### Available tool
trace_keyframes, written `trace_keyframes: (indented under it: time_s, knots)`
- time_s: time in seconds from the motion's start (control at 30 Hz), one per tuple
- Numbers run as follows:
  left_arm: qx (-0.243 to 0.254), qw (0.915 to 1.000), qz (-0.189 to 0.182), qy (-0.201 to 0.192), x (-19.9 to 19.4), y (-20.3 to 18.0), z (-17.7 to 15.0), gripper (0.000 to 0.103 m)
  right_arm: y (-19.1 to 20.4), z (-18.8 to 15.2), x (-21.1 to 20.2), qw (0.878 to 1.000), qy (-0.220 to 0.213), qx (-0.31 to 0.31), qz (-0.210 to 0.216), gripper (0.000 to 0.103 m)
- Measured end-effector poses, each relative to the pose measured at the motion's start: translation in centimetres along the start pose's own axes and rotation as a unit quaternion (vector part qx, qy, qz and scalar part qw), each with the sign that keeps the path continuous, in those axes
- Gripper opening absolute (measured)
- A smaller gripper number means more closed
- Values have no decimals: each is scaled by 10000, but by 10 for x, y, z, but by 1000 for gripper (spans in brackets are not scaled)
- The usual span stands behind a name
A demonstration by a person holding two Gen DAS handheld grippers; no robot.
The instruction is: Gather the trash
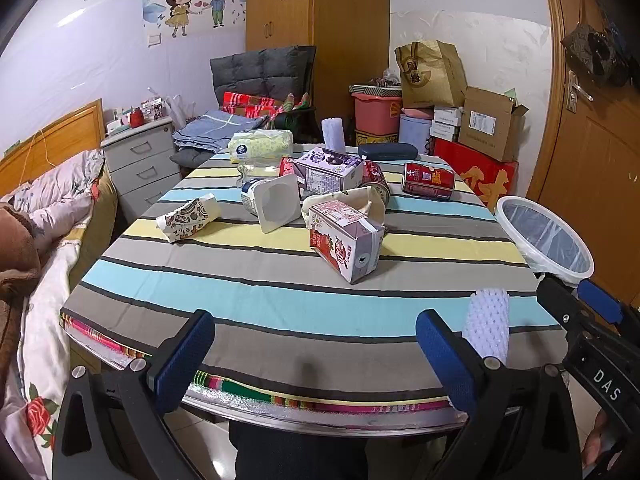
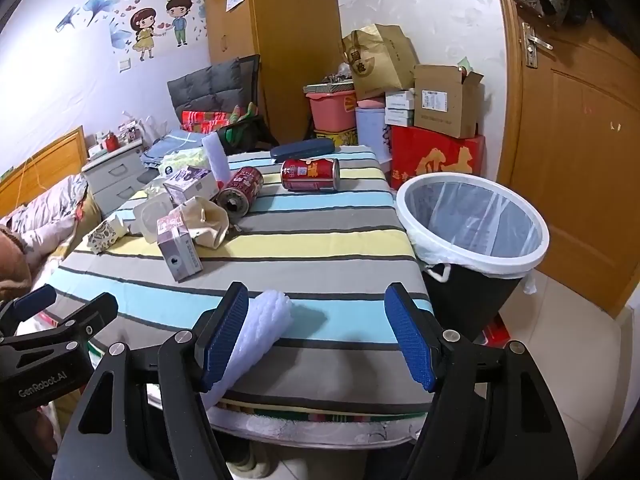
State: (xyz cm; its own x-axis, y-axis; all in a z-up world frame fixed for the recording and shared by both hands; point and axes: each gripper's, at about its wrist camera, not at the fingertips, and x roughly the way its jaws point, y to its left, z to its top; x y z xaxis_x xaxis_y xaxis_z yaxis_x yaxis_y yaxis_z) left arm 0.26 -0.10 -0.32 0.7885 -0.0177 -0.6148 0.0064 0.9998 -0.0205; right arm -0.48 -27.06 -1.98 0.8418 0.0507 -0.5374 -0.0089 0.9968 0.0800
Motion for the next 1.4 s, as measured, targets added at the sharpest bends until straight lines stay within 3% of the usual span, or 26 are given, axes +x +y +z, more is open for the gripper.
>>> trace_keyframes:
  time_s: [1.4]
  knots:
    - [-4,10000,-6,-33,-4,-4,2,102,-1,2,-6,9997,-139,-32,-195,72]
